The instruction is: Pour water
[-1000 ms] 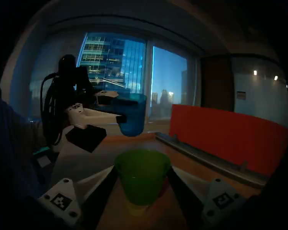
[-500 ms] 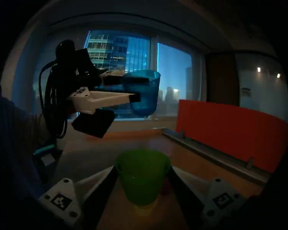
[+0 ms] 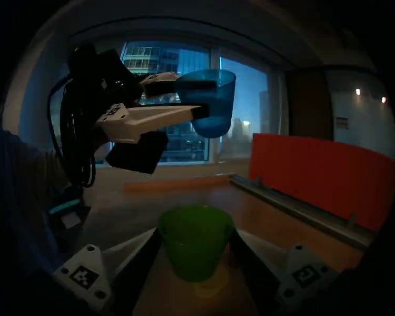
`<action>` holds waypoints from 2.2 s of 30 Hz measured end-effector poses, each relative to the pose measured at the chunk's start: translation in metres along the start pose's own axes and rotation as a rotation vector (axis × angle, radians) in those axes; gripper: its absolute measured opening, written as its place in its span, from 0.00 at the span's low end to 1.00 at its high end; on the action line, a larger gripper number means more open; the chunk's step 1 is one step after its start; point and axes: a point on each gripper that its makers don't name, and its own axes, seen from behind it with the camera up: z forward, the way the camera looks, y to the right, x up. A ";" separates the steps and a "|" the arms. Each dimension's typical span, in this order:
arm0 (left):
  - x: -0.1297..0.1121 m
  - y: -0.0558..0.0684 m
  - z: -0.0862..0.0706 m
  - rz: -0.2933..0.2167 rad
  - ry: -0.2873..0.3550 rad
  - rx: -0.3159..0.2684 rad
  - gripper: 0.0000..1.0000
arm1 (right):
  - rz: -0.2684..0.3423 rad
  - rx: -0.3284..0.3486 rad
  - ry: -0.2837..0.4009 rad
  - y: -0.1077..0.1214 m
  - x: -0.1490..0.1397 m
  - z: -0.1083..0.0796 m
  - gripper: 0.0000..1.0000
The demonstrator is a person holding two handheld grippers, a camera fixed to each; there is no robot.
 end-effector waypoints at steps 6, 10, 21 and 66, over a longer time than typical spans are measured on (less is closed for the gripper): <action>0.003 0.000 0.000 0.069 -0.005 0.015 0.84 | 0.002 0.001 0.005 -0.001 0.001 0.002 0.91; 0.004 0.001 0.000 0.107 -0.005 0.021 0.84 | 0.005 -0.001 0.008 -0.001 0.000 0.001 0.91; 0.004 -0.002 0.006 0.185 -0.016 0.039 0.84 | 0.010 0.001 0.015 0.000 0.002 0.002 0.91; 0.022 -0.009 0.008 0.414 -0.012 0.083 0.84 | 0.018 -0.011 0.038 0.006 0.007 0.001 0.91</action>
